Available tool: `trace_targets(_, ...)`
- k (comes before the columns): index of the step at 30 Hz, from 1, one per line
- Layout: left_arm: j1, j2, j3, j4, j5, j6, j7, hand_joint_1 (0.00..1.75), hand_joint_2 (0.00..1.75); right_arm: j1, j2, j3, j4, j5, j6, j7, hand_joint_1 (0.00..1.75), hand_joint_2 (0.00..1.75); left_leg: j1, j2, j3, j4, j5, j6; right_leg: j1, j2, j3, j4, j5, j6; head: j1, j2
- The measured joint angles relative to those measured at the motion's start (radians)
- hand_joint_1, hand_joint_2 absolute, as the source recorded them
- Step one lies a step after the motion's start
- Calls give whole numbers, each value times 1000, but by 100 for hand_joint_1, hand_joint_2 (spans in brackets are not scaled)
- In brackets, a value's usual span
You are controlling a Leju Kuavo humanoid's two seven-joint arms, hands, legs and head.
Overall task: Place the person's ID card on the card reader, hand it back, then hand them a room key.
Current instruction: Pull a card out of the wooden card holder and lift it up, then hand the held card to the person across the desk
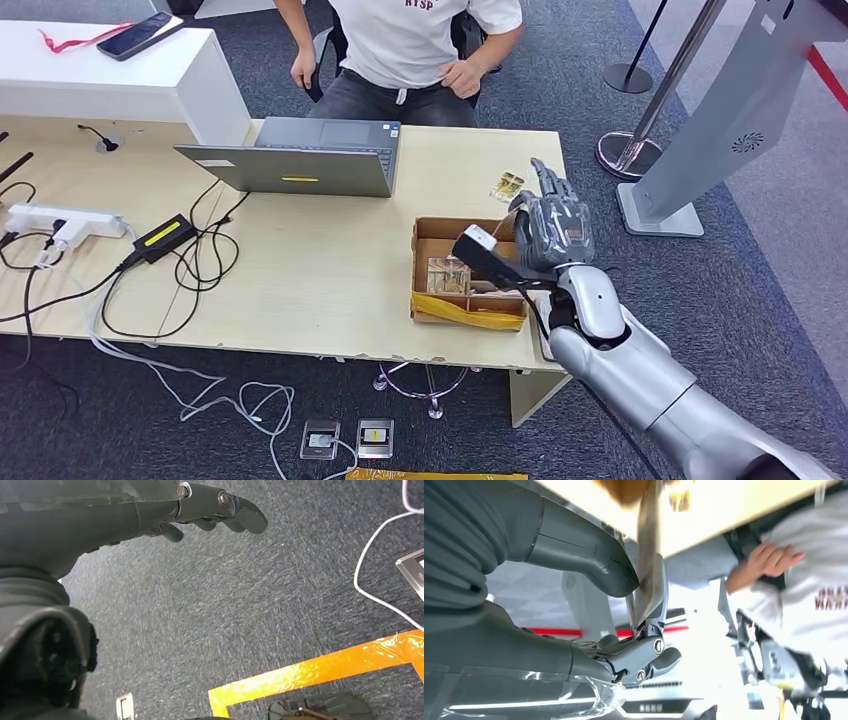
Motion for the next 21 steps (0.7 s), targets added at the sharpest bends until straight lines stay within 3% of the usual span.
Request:
trace_targets(8,3,-8,22,0,-29,0,0,0,0,-103,-43,-80,-64,23,2,55,175,175,0,0,0,0,0,0,0,0,0,0,0,0,0,0)
trace_targets(21,-35,-16,-17,0,23,-3,47,0,0,-187,-60,-102,-35,22,143,72,175,175,0,0,-1,0,0,0,0,0,0,0,0,0,0,0)
